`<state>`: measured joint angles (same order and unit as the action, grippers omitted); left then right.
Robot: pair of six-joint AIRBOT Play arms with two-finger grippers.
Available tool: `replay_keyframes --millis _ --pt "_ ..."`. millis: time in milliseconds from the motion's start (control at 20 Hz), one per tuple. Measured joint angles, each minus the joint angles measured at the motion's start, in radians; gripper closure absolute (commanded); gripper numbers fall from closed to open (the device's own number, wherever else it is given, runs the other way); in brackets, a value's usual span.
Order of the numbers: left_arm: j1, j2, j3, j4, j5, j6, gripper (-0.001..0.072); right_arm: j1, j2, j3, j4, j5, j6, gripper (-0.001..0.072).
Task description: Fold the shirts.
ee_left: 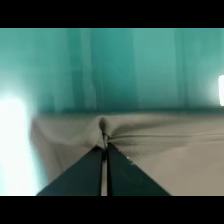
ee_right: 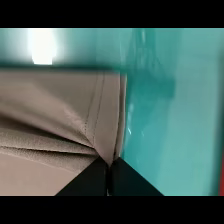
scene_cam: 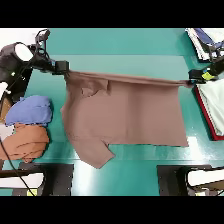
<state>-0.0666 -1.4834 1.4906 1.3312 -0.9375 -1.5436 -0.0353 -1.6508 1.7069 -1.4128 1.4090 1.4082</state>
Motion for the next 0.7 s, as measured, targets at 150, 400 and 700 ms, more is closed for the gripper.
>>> replay_keyframes --millis 150,400,700 --pt "0.0 -0.054 0.071 0.006 0.06 0.005 0.0685 0.001 -0.069 0.107 0.032 -0.033 -0.002 0.0698" --pt "0.0 -0.082 0.145 0.039 -0.008 0.027 0.0685 -0.003 -0.081 0.189 0.049 -0.042 -0.003 0.0698" --pt "0.001 -0.087 0.087 0.056 -0.19 0.031 0.0684 0.0 -0.029 0.048 0.047 -0.015 -0.004 0.0698"
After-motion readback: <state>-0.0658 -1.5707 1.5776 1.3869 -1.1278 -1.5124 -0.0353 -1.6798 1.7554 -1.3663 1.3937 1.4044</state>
